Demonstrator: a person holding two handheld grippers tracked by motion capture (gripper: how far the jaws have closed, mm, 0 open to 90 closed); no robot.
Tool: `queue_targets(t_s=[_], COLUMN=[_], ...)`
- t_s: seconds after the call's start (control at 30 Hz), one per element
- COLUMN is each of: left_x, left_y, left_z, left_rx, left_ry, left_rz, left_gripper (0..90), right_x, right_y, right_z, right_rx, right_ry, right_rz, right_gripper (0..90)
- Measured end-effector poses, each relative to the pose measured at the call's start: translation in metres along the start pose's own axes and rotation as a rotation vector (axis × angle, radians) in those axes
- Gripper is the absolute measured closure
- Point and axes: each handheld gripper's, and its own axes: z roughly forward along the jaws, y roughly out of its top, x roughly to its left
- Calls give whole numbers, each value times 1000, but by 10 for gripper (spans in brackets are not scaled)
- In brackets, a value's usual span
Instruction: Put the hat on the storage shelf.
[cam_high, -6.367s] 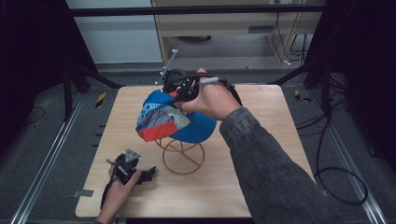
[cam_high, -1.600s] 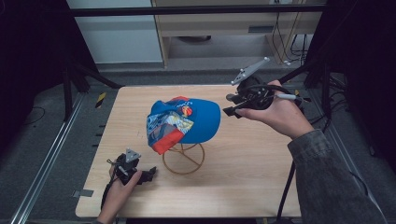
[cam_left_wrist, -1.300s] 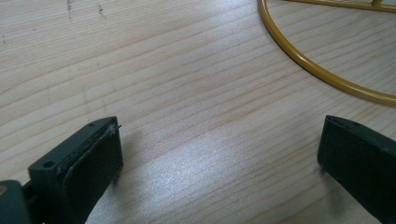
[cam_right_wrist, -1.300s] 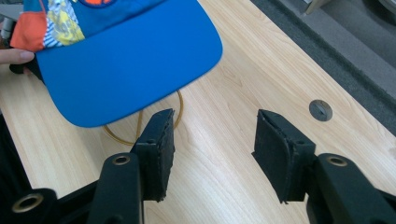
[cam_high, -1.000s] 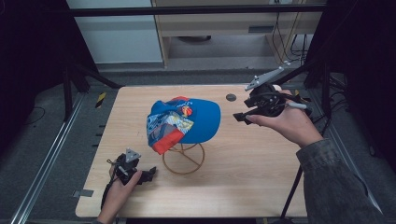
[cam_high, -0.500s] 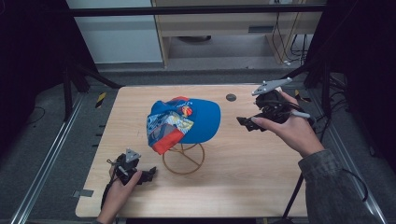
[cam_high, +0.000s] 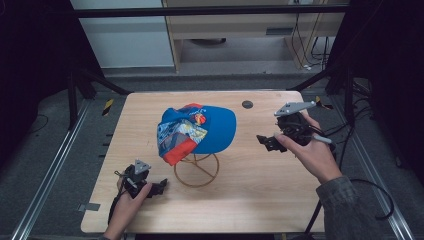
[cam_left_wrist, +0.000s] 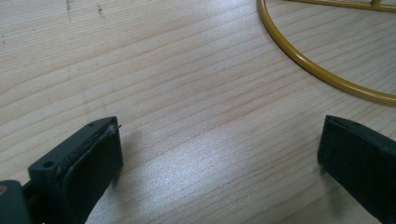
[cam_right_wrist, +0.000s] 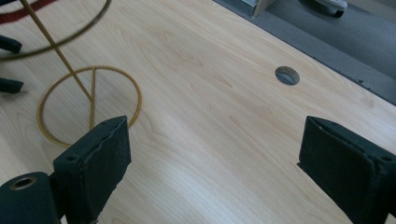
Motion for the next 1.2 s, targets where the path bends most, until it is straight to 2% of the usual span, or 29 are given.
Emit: queue_targets(t_s=[0.3, 0.47, 0.73, 1.2], left_x=[0, 0, 0, 0], left_y=[0, 0, 0, 0], left_z=[0, 0, 0, 0], left_rx=[-1, -1, -1, -1], left_ry=[0, -1, -1, -2], left_rz=[-1, -1, -1, -1], left_gripper=[0, 0, 0, 0], right_x=[2, 5, 7, 9], right_y=[-34, -53, -83, -121], right_z=[10, 20, 39, 57], right_rx=[10, 12, 46, 76], right_ry=[-7, -6, -13, 1], right_rz=[33, 39, 54, 120], right_gripper=[126, 133, 142, 143])
